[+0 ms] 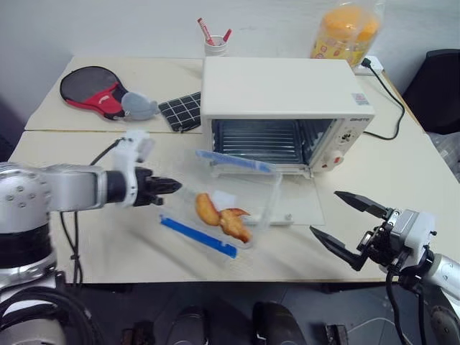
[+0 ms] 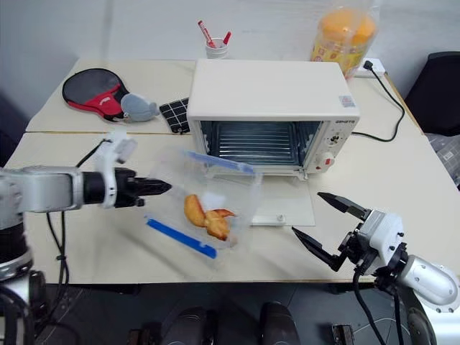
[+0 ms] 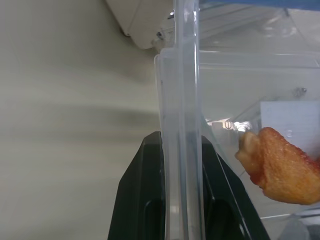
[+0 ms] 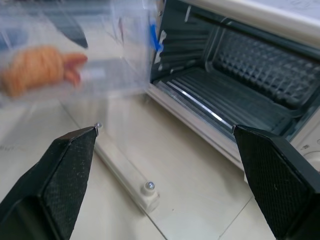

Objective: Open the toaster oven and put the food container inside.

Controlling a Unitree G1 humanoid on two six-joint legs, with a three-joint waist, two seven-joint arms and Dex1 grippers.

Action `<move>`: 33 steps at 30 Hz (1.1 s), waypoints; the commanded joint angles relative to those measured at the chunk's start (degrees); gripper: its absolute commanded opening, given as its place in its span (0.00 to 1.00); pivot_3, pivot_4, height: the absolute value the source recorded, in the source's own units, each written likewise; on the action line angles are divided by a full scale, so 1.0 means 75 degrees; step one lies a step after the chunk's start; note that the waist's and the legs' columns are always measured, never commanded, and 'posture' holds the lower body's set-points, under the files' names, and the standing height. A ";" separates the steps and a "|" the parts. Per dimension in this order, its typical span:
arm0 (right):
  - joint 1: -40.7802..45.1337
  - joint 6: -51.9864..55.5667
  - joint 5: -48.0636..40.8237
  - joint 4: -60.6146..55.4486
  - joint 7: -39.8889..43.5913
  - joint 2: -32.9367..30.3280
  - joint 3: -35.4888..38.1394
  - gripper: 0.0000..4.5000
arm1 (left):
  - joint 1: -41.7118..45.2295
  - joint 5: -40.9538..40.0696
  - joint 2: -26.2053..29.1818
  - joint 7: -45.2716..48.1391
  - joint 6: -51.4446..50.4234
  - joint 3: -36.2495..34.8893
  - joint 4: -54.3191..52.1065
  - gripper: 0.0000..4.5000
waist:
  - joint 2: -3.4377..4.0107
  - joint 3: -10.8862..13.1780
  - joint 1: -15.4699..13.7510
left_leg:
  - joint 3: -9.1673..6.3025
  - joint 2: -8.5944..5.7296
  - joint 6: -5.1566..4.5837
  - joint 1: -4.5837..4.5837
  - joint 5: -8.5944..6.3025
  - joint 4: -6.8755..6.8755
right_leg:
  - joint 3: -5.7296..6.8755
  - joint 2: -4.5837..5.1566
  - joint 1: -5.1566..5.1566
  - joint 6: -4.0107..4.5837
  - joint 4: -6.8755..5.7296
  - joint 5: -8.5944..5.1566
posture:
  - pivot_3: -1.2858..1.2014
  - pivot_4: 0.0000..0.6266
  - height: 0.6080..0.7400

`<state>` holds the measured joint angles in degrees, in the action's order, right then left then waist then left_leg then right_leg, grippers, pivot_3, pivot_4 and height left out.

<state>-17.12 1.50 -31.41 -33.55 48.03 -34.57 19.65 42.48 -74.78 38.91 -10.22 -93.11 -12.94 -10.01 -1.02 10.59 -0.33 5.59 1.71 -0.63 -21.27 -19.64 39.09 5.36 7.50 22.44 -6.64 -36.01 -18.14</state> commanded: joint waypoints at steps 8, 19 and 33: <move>-0.0463 0.0181 0.0191 -0.1175 -0.1065 0.0364 0.0100 1.00 | 0.1150 0.0698 -0.2150 -0.1708 0.0082 -0.0016 0.0669 0.07 | -0.0002 0.0001 -0.0108 | 0.0009 -0.0005 -0.0001 0.0003 0.0010 0.0009 | 0.0048 -0.0007 -0.0001 -0.0003 0.0000 0.0002 | 0.52 0.24 1.00; -0.0945 -0.0202 0.0465 -0.1239 -0.1176 0.0683 0.0088 1.00 | 0.1143 0.1077 -0.2394 -0.1367 0.0082 0.0282 0.0459 0.62 | -0.0002 0.0001 -0.0162 | 0.0007 -0.0006 0.0003 0.0005 0.0012 0.0008 | 0.0053 -0.0011 -0.0003 -0.0003 0.0001 0.0001 | 0.52 0.24 1.00; -0.2296 0.1509 -0.2343 -0.1379 -0.0195 -0.0491 0.1541 0.79 | 0.0020 0.3485 0.2768 0.7271 0.3855 0.2560 0.0058 0.73 | 0.0019 0.0005 -0.0044 | 0.0025 -0.0003 0.0036 0.0020 0.0011 -0.0012 | 0.0043 -0.0061 0.0010 0.0030 0.0007 -0.0016 | 0.52 0.24 1.00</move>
<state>-33.00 9.53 -44.33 -40.85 44.20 -36.67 29.86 43.43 -52.35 57.35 33.32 -70.58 3.51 -9.96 -0.88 10.63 -0.66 5.77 1.72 -0.35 -21.13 -19.56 38.97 5.68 7.02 22.52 -6.40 -35.91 -18.27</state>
